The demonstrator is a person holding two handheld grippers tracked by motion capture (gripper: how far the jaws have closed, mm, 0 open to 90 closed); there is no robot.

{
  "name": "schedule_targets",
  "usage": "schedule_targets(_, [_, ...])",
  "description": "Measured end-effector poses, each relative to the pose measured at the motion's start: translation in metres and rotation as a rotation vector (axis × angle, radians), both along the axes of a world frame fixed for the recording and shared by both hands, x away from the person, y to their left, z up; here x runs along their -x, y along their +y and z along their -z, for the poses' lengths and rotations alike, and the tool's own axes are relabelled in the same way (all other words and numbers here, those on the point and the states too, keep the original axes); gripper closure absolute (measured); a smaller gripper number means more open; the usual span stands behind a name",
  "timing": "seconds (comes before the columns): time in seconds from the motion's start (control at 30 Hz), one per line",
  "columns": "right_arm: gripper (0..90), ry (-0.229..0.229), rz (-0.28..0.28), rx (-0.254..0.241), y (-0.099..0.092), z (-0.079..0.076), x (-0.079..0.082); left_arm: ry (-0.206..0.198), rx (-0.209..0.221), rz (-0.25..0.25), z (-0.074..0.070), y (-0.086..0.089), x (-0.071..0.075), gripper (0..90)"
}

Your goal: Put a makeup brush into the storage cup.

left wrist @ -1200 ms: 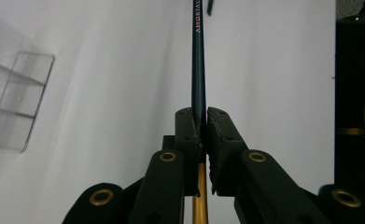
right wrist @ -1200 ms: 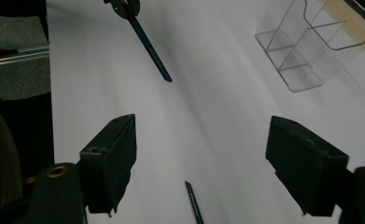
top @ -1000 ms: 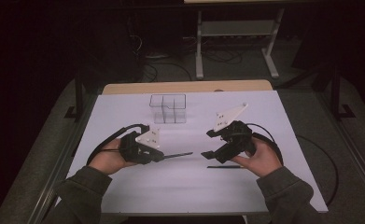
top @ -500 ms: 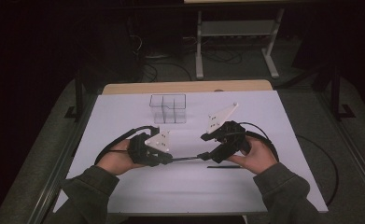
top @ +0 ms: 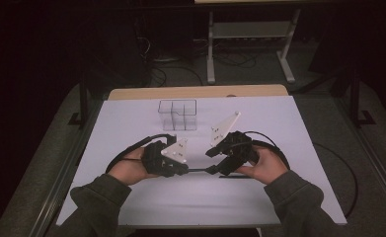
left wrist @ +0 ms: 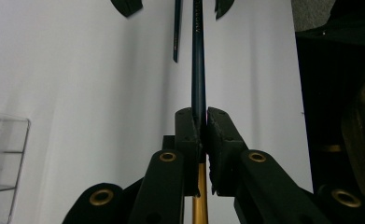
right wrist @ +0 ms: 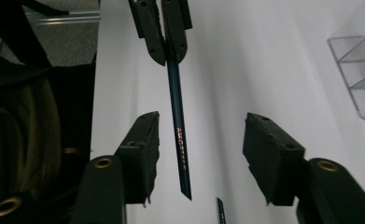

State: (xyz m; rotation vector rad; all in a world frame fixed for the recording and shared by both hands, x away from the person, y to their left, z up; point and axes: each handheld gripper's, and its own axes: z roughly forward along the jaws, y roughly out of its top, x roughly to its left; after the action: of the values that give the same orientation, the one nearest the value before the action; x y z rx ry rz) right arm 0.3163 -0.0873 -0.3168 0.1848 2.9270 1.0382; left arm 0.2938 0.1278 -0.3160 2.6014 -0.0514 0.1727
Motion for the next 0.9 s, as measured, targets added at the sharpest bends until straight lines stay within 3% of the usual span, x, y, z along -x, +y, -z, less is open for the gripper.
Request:
schedule_targets(0.3, [62.9,0.042,-0.064,0.033,0.008,0.006,0.003,0.011,0.006,0.026,-0.001,-0.008,0.002,83.3])
schedule_targets(0.9, [81.3,0.084,-0.139,0.055,0.010,0.016,0.005,0.017,0.005,0.066,0.000,-0.021,0.003,83.3])
